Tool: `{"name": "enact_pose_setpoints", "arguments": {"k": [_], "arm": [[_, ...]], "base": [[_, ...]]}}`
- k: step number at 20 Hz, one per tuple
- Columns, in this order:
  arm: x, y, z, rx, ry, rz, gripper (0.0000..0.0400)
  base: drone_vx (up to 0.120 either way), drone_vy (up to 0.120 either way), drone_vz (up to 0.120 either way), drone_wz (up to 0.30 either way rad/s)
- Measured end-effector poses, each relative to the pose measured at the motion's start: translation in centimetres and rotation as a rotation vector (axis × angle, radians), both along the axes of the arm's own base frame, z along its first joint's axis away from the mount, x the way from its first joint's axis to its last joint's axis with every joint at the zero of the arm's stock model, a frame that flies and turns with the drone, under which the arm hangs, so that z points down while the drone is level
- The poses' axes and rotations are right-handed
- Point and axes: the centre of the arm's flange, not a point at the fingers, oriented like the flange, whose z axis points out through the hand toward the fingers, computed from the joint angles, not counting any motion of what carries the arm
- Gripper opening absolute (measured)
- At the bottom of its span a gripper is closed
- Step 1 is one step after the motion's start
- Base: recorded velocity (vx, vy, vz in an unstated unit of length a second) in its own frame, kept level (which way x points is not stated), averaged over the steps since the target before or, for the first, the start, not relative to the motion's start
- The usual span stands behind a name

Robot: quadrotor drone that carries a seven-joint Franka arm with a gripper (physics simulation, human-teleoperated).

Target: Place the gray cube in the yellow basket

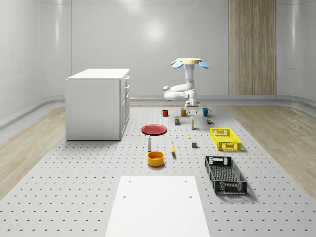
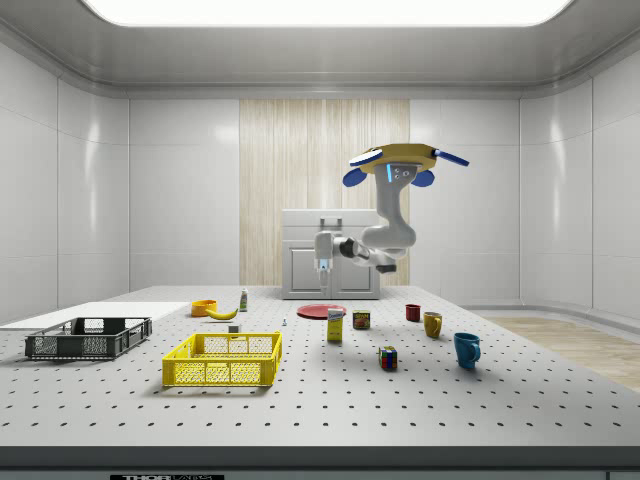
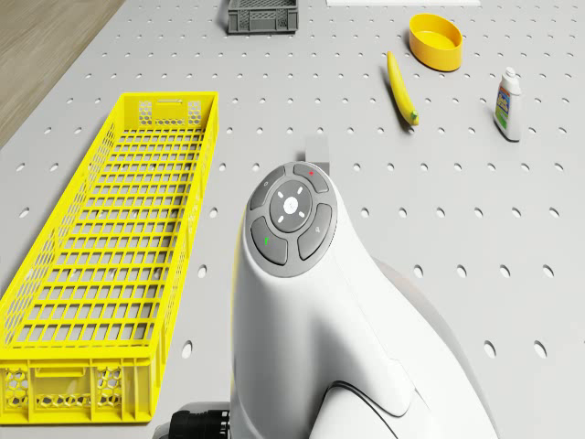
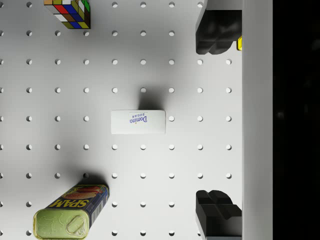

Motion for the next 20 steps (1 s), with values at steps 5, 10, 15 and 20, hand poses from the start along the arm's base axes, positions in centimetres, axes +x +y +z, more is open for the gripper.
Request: {"name": "enact_pose_setpoints", "arguments": {"k": [5,10,15,20], "arm": [[0.00,0.00,0.00,0.000,0.000,0.000,0.0400],[0.00,0.00,0.00,0.000,0.000,0.000,0.0400],[0.00,0.00,0.00,0.000,0.000,0.000,0.0400],[0.00,0.00,0.00,0.000,0.000,0.000,0.0400]], "base": [[0.120,-0.080,-0.024,0.000],[0.120,0.000,-0.120,0.000],[0.120,0.000,-0.120,0.000],[0.120,0.000,-0.080,0.000]]}}
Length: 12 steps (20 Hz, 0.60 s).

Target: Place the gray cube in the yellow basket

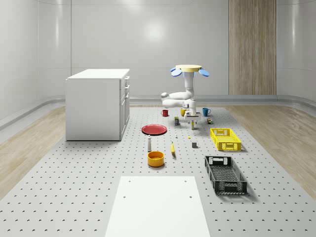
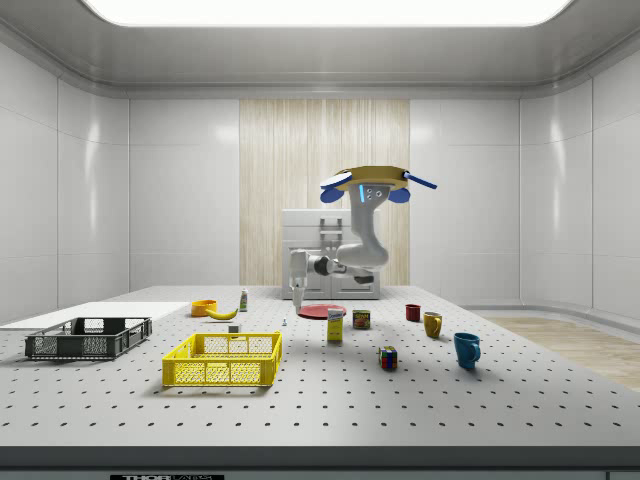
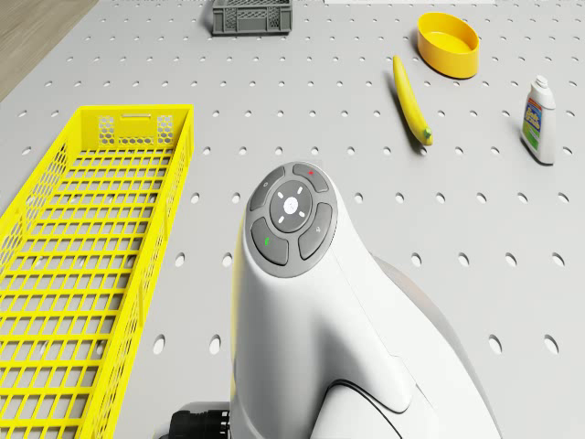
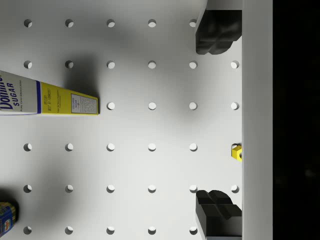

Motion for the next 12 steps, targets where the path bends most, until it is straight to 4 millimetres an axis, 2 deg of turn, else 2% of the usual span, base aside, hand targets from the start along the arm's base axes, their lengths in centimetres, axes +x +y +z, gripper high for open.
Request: {"name": "enact_pose_setpoints", "arguments": {"k": [6,9,12], "arm": [[0.00,0.00,0.00,0.000,0.000,0.000,0.0400],[0.00,0.00,0.00,0.000,0.000,0.000,0.0400],[0.00,0.00,0.00,0.000,0.000,0.000,0.0400]], "base": [[0.120,0.000,0.000,0.000],[0.120,0.000,-0.107,0.000],[0.120,-0.027,-0.013,0.000]]}}
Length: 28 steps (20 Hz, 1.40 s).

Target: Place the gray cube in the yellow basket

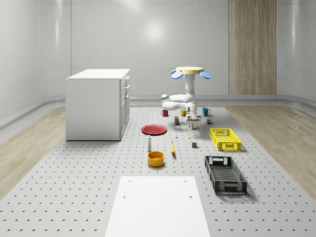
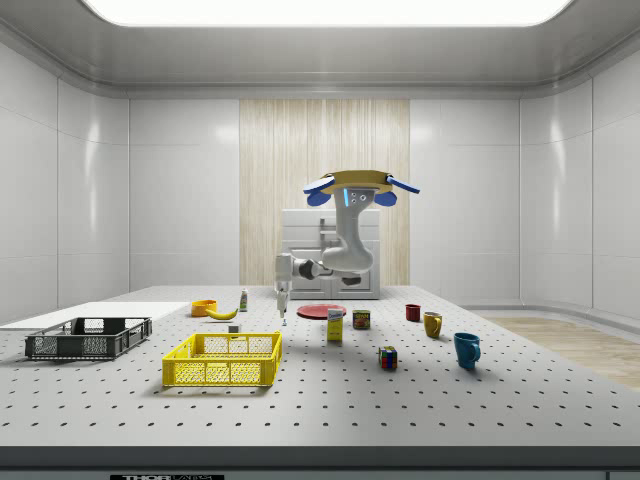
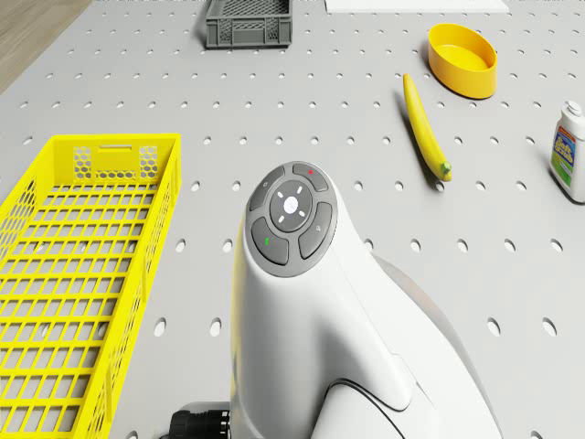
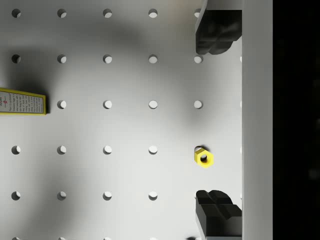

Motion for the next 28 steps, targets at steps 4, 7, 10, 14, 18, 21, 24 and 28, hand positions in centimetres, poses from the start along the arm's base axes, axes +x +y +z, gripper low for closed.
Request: {"name": "enact_pose_setpoints", "arguments": {"k": [4,7,10,14,18,21,24,28], "arm": [[0.00,0.00,0.00,0.000,0.000,0.000,0.0400],[0.00,0.00,0.00,0.000,0.000,0.000,0.0400],[0.00,0.00,0.00,0.000,0.000,0.000,0.0400],[0.00,0.00,0.00,0.000,0.000,0.000,0.0400],[0.00,0.00,0.00,0.000,0.000,0.000,0.0400],[0.00,0.00,0.00,0.000,0.000,0.000,0.0400],[0.00,0.00,0.00,0.000,0.000,0.000,0.0400],[0.00,0.00,0.00,0.000,0.000,0.000,0.0400]], "base": [[0.120,-0.070,0.000,0.000],[0.120,0.000,0.000,0.000],[0.120,0.000,0.000,0.000],[0.120,0.000,0.000,0.000],[0.120,0.000,0.000,0.000],[0.120,0.000,0.000,0.000],[0.120,0.000,0.000,0.000],[0.120,0.000,0.000,0.000]]}}
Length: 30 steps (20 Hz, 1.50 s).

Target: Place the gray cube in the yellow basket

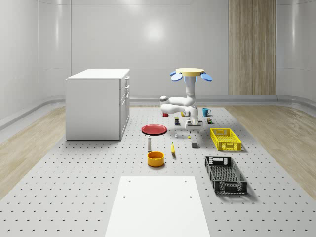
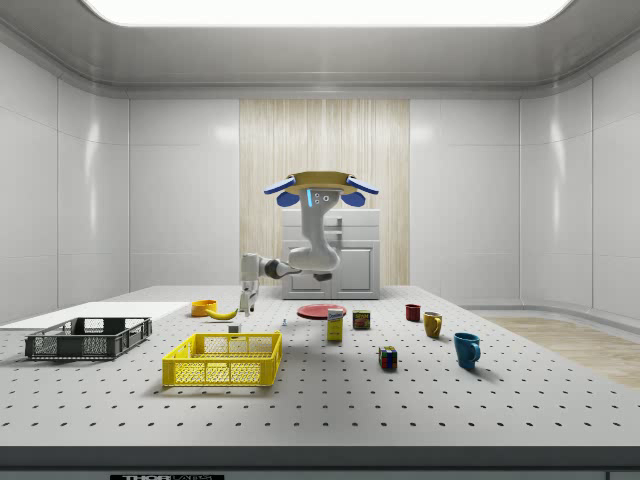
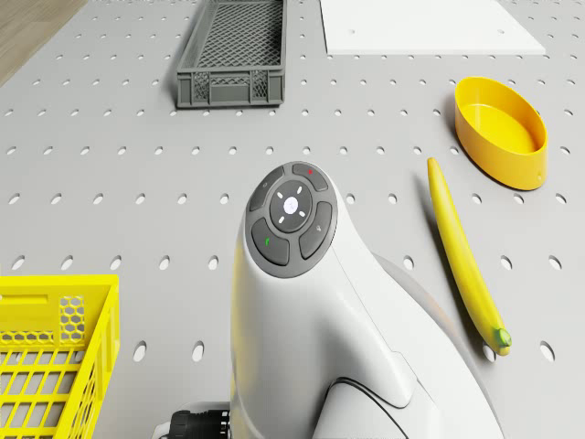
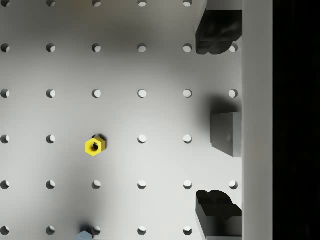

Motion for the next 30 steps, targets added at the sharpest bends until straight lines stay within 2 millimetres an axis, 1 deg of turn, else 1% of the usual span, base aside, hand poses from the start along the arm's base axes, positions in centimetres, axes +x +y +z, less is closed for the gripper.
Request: {"name": "enact_pose_setpoints", "arguments": {"k": [10,14,19,25,30], "arm": [[0.0,0.0,0.0,0.000,0.000,0.000,0.0400],[0.0,0.0,0.6,0.000,0.000,0.000,0.0400],[0.0,0.0,2.4,0.000,0.000,0.000,0.0400],[0.0,1.2,3.8,0.000,0.000,0.000,0.0400],[0.0,1.6,5.3,0.000,0.000,0.000,0.0400]], "base": [[0.120,0.000,0.000,0.000],[0.000,0.000,0.000,0.000],[0.000,0.000,0.000,0.000],[0.000,0.000,0.000,0.000],[0.000,0.000,0.000,0.000]]}}
